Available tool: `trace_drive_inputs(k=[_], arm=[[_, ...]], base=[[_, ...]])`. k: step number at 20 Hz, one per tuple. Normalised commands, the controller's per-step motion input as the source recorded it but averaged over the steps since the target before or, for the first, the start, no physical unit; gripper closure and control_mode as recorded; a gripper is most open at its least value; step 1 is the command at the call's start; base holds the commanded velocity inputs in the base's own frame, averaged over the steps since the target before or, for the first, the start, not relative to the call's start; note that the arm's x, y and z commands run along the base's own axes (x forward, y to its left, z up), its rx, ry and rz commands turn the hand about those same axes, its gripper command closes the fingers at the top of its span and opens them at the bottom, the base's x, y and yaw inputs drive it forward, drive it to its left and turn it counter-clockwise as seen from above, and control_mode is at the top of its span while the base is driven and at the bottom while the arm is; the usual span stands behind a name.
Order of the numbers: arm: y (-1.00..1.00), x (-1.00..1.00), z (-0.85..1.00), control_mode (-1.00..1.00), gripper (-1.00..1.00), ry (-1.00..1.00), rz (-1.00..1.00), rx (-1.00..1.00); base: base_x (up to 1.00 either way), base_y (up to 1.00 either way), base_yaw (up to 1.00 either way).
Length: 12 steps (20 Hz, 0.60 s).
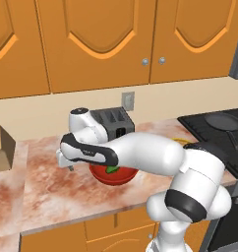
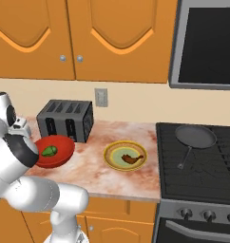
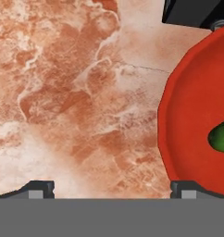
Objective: Place the chicken drumstick on the plate and place the avocado on the same plate.
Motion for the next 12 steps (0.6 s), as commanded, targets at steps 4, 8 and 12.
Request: trace_drive_inputs(k=[4,8,12], arm=[[-0.02,0.05,0.0,-1.0,-1.0,0.0,0.0,-0.01],[-0.22,0.12,0.0,-1.0,-1.0,0.0,-0.09,0.0],[-0.35,0.08,0.0,-1.0,-1.0,0.02,-0.22,0.0]], base=[[0.0,0.0,0.0],[0.0,0.0,0.0],[0.0,0.0,0.0]])
